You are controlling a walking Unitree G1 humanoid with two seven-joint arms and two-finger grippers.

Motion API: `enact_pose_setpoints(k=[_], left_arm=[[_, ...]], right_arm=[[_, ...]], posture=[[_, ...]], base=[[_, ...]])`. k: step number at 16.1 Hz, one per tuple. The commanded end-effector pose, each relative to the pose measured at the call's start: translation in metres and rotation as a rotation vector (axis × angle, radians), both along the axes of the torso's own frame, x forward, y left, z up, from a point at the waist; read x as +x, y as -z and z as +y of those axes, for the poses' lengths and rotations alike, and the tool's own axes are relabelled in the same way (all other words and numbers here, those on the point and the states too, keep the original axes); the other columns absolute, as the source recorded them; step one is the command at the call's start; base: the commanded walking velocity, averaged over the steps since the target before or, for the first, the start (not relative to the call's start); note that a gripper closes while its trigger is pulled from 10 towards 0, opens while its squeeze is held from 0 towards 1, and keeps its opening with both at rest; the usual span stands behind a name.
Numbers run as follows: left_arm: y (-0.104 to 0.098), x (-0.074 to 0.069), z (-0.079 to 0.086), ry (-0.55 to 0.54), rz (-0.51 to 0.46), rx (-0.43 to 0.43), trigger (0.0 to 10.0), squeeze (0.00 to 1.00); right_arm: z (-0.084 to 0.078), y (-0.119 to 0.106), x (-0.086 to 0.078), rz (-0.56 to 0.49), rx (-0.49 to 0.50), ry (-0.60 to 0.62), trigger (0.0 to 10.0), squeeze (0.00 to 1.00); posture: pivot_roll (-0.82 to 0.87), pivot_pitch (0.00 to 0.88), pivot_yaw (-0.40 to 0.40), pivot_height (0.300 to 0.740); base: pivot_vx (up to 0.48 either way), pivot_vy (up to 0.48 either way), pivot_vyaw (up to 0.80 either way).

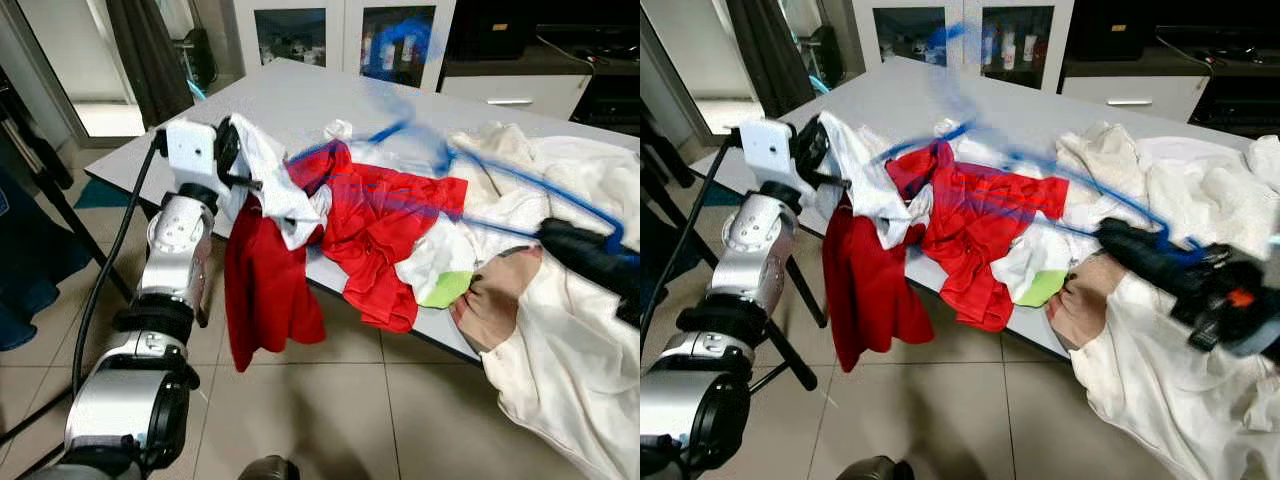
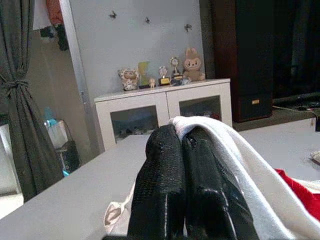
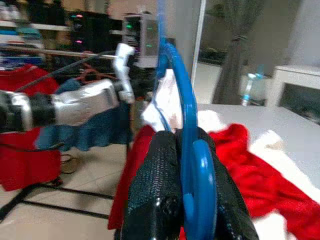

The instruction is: Hang hanger

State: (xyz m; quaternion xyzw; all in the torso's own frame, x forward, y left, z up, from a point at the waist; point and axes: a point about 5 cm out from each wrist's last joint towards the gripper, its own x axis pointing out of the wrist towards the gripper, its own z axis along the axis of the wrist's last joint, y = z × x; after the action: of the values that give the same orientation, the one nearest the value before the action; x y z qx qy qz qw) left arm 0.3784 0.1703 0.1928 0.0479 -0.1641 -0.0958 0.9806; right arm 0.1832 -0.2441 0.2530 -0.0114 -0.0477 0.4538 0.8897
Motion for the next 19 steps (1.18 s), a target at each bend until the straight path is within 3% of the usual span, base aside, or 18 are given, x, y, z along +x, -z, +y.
enact_pose_setpoints(k=[1, 6, 11, 19], left_arm=[[-0.007, 0.002, -0.002, 0.011, -0.025, 0.008, 10.0, 0.0], [-0.009, 0.003, -0.001, 0.005, -0.031, 0.01, 10.0, 0.0], [-0.009, 0.003, 0.001, 0.001, -0.034, 0.009, 10.0, 0.0], [-0.011, 0.003, 0.0, 0.003, -0.044, 0.006, 10.0, 0.0]], right_arm=[[0.007, -0.001, -0.002, 0.007, 0.014, -0.033, 10.0, 0.0], [0.016, 0.008, -0.006, 0.073, -0.049, -0.071, 10.0, 0.0], [0.011, 0.009, -0.008, 0.086, -0.075, -0.06, 10.0, 0.0], [0.021, 0.013, 0.022, 0.048, -0.152, 0.131, 10.0, 0.0]], posture=[[0.01, 0.0, 0.101, 0.74], [0.01, 0.0, 0.097, 0.74], [0.01, 0.0, 0.096, 0.74], [0.01, 0.0, 0.096, 0.74]], base=[[0.0, 0.0, 0.0], [0.0, 0.0, 0.0], [0.0, 0.0, 0.0], [0.0, 0.0, 0.0]])
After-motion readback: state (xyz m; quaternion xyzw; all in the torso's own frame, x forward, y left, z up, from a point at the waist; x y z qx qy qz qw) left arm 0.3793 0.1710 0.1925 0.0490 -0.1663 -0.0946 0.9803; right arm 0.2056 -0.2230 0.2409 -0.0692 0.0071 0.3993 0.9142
